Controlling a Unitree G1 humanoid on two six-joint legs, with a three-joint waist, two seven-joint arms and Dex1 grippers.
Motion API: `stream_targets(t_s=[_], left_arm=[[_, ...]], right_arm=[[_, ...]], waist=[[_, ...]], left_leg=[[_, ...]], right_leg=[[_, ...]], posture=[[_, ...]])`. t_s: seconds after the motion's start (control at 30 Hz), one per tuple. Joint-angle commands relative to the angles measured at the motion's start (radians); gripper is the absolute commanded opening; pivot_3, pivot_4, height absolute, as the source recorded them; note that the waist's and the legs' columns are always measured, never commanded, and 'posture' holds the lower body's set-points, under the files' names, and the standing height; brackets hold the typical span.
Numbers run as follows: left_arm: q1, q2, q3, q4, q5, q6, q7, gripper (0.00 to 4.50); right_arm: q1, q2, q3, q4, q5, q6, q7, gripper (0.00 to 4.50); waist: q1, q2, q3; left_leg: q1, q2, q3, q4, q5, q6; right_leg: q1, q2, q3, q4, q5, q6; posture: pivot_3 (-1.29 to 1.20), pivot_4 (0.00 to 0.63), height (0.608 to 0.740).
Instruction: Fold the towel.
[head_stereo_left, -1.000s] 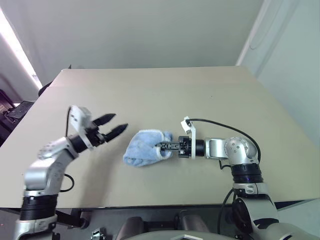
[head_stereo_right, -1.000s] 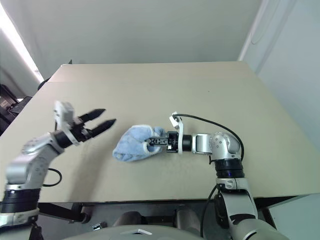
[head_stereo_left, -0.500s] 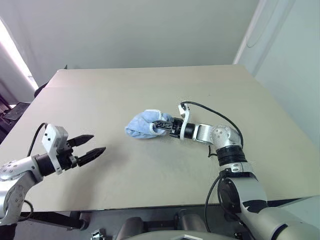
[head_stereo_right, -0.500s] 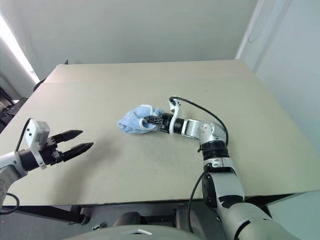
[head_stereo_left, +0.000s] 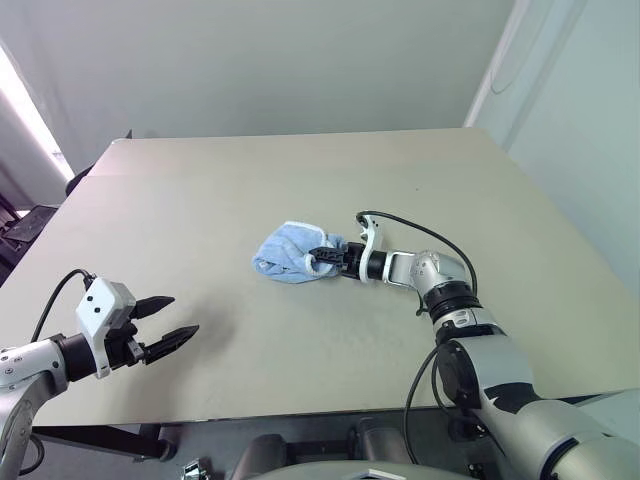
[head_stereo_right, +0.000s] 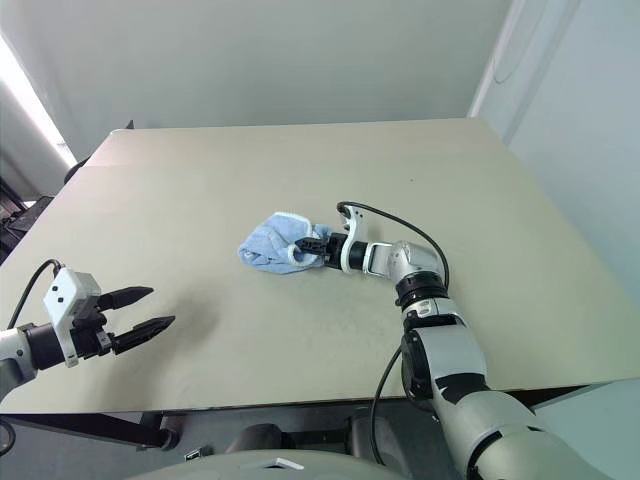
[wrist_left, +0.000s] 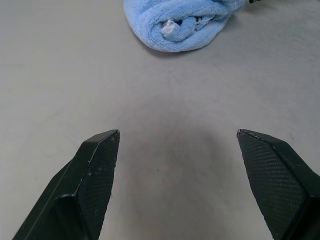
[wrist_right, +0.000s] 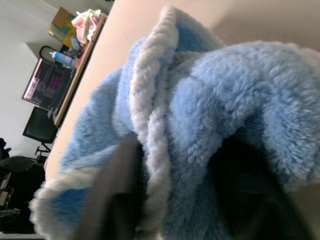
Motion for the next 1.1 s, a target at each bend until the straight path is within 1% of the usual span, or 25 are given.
stream_targets(t_s=[0.03, 0.13, 0.23, 0.37, 0.43, 0.5, 0.63, 0.73, 0.83, 0.9, 0.97, 1.1], left_arm=[[0.000, 0.001, 0.028, -0.027, -0.005, -0.013, -0.002, 3.99], [0.005, 0.003, 0.034, -0.020, -0.003, -0.015, -0.006, 3.99], [0.006, 0.002, 0.039, -0.011, -0.006, -0.017, -0.009, 3.99], [-0.001, -0.004, 0.027, 0.003, 0.001, -0.028, -0.012, 3.99], [-0.007, -0.007, 0.021, 0.010, 0.004, -0.034, -0.014, 3.99], [-0.025, -0.016, 0.018, 0.026, 0.000, -0.035, -0.011, 3.99], [-0.061, -0.025, -0.003, 0.060, 0.012, -0.048, -0.010, 3.99], [-0.092, -0.033, -0.017, 0.085, 0.015, -0.052, -0.010, 3.99], [-0.119, -0.040, -0.029, 0.108, 0.019, -0.051, -0.003, 3.99], [-0.125, -0.043, -0.036, 0.115, 0.026, -0.057, -0.001, 3.99], [-0.130, -0.049, -0.037, 0.117, 0.021, -0.055, 0.005, 3.99], [-0.143, -0.046, -0.045, 0.109, 0.020, -0.044, 0.003, 3.99]], right_arm=[[-0.041, -0.024, 0.002, -0.042, -0.005, 0.010, 0.065, 3.43], [-0.020, -0.068, 0.022, -0.114, -0.016, 0.023, 0.113, 4.48], [0.025, -0.135, 0.057, -0.228, -0.019, 0.039, 0.191, 4.48], [0.126, -0.263, 0.094, -0.504, 0.019, 0.062, 0.315, 4.48], [0.190, -0.320, 0.115, -0.643, 0.007, 0.003, 0.351, 4.48], [0.280, -0.371, 0.141, -0.787, -0.024, -0.104, 0.388, 4.48], [0.431, -0.413, 0.162, -0.926, -0.074, -0.349, 0.445, 4.48], [0.479, -0.429, 0.193, -0.931, -0.115, -0.426, 0.455, 4.48], [0.466, -0.378, 0.176, -0.884, -0.108, -0.427, 0.392, 4.48], [0.461, -0.362, 0.175, -0.878, -0.090, -0.418, 0.387, 4.48], [0.437, -0.315, 0.165, -0.854, -0.080, -0.420, 0.345, 4.48], [0.431, -0.306, 0.226, -0.825, -0.126, -0.468, 0.377, 4.48]], waist=[[-0.003, 0.000, 0.000], [-0.005, 0.000, 0.000], [-0.004, 0.000, 0.000], [0.002, 0.001, 0.000], [0.007, 0.001, 0.001], [0.010, 0.001, 0.000], [0.010, 0.000, 0.000], [0.010, 0.001, 0.001], [0.010, -0.001, 0.000], [0.011, -0.001, 0.000], [0.011, -0.001, 0.000], [0.012, -0.001, 0.000]], left_leg=[[0.000, 0.000, 0.000, 0.000, 0.000, 0.000], [0.000, 0.000, 0.000, 0.000, 0.000, 0.000], [-0.001, 0.000, 0.000, 0.000, 0.000, 0.000], [-0.001, 0.000, 0.000, 0.000, 0.000, 0.000], [-0.002, 0.000, 0.000, 0.000, 0.000, 0.000], [-0.001, 0.000, 0.000, 0.000, 0.000, 0.000], [0.000, 0.001, 0.000, 0.000, 0.000, 0.000], [0.003, 0.001, 0.002, 0.001, 0.000, 0.000], [0.004, 0.001, 0.002, 0.003, 0.000, 0.000], [0.004, 0.001, 0.002, 0.003, 0.000, 0.000], [0.004, 0.001, 0.002, 0.003, 0.000, 0.000], [0.003, 0.001, 0.002, 0.003, 0.000, 0.000]], right_leg=[[0.000, 0.000, 0.000, 0.000, 0.000, 0.000], [0.000, 0.000, 0.000, 0.000, 0.000, 0.000], [0.000, 0.000, 0.000, -0.001, 0.000, 0.000], [-0.001, 0.000, -0.001, -0.001, 0.000, 0.000], [-0.001, 0.000, -0.001, -0.001, 0.000, 0.000], [-0.001, 0.001, -0.001, -0.001, 0.000, 0.001], [0.000, 0.003, -0.002, -0.001, -0.002, 0.004], [0.003, 0.004, -0.001, 0.000, -0.003, 0.004], [0.004, 0.004, -0.001, 0.000, -0.004, 0.000], [0.005, 0.004, 0.000, 0.000, -0.004, 0.000], [0.005, 0.004, -0.001, 0.000, -0.003, -0.002], [0.004, 0.003, -0.001, 0.000, -0.001, -0.002]], posture=[[0.00, 0.000, 0.740], [0.00, 0.000, 0.740], [0.00, 0.000, 0.740], [0.00, 0.000, 0.740], [0.00, 0.000, 0.740], [0.00, 0.000, 0.740], [0.00, 0.000, 0.740], [0.00, 0.000, 0.740], [0.00, 0.000, 0.740], [0.00, 0.000, 0.740], [0.00, 0.000, 0.740], [0.00, 0.000, 0.740]])
